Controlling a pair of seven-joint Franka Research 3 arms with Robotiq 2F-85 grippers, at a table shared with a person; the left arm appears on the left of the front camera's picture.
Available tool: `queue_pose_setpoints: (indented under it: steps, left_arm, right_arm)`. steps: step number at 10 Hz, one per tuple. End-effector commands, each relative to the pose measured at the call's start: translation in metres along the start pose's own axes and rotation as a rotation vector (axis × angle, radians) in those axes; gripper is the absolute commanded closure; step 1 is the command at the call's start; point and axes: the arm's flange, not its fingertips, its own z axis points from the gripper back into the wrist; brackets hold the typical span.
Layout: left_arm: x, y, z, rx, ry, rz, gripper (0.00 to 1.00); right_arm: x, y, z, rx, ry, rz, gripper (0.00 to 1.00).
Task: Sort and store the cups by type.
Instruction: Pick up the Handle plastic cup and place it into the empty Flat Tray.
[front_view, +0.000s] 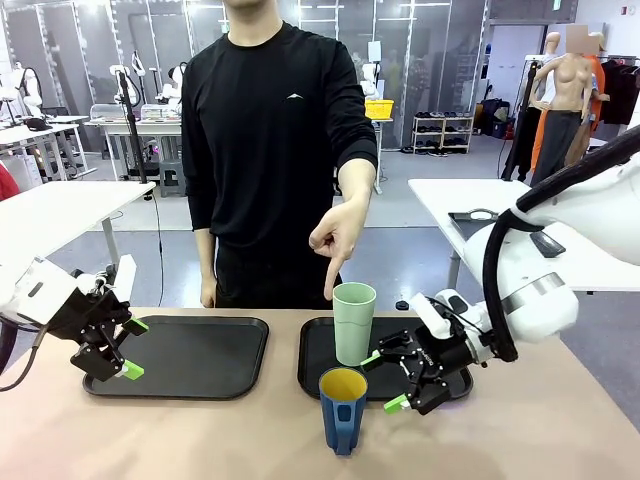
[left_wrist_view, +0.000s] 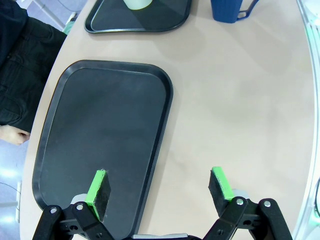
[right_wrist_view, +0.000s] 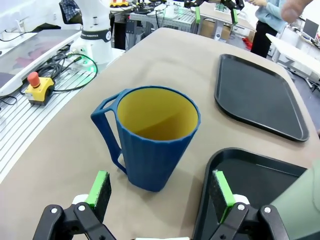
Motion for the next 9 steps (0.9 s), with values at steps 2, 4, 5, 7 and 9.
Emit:
queue_pose_setpoints:
  steps: [2, 4, 5, 7, 9]
  left_arm:
    - [0.000, -0.001, 0.000, 0.016, 0.013, -0.004, 0.00]
    - [0.000, -0.001, 0.000, 0.016, 0.013, -0.004, 0.00]
    - [0.000, -0.001, 0.000, 0.016, 0.013, -0.004, 0.00]
    - [0.000, -0.001, 0.000, 0.016, 0.013, -0.004, 0.00]
    - [0.000, -0.001, 0.000, 0.016, 0.013, -0.004, 0.00]
  right_arm:
    - [0.000, -0.012, -0.023, 0.010, -0.011, -0.027, 0.00]
    - [0.000, -0.012, -0.037, 0.030, -0.027, -0.035, 0.00]
    - [-0.002, -0.013, -0.044, 0.045, -0.042, -0.029, 0.00]
    - [-0.004, -0.016, -0.053, 0.062, -0.059, -0.036, 0.00]
    - [-0.004, -0.016, -0.060, 0.091, -0.071, -0.035, 0.00]
